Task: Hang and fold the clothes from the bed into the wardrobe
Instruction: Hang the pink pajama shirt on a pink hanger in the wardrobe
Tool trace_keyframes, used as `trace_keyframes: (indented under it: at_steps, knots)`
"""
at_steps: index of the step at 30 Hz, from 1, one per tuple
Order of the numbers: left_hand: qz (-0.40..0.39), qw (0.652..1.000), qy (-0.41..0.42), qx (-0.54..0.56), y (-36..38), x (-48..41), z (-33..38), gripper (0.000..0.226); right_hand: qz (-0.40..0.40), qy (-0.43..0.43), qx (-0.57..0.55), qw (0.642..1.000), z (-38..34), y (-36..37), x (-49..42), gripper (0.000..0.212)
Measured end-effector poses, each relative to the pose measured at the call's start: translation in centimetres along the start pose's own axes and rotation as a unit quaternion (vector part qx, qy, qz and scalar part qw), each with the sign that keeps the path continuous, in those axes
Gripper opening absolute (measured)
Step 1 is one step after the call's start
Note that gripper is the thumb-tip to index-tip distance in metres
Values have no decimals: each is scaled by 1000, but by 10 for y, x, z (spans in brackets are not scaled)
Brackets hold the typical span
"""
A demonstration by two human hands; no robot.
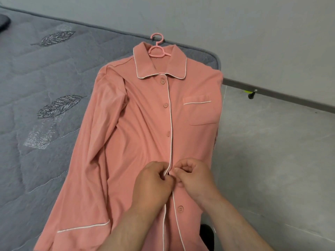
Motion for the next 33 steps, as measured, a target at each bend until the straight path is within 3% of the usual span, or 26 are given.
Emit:
trace_keyframes:
  at_steps: [5,13,19,25,29,31,33]
  knots:
    - [-27,995,-29,92,5,1,5,19,0,30,-25,999,6,2,-2,16]
    - [-18,999,-28,21,-1,1,-6,15,-38,36,-94,994,2,3,-2,21]
    - [-26,997,-26,66,7,6,5,15,-32,37,-99,994,9,6,-5,9]
    - [8,997,-50,65,2,7,-8,19,-56,39,-101,993,6,6,-3,18]
    - [-29,996,-29,79,10,9,-4,18,-53,35,-114,991,6,5,-1,15]
    - [-42,992,-28,117,10,8,-5,14,-43,32,-108,993,7,5,-3,15]
    - [-50,975,-66,207,7,9,-8,28,-33,32,-98,994,8,6,-4,14]
Point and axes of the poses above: each hand's wrist, its own x-axis away from the middle knuckle, its own y-axis out of the palm, z = x × y, the point moved 5 cm from there along -x, towards the middle knuckle, and after that the axes turned 7 degrees about y, right-handed, at the moved point
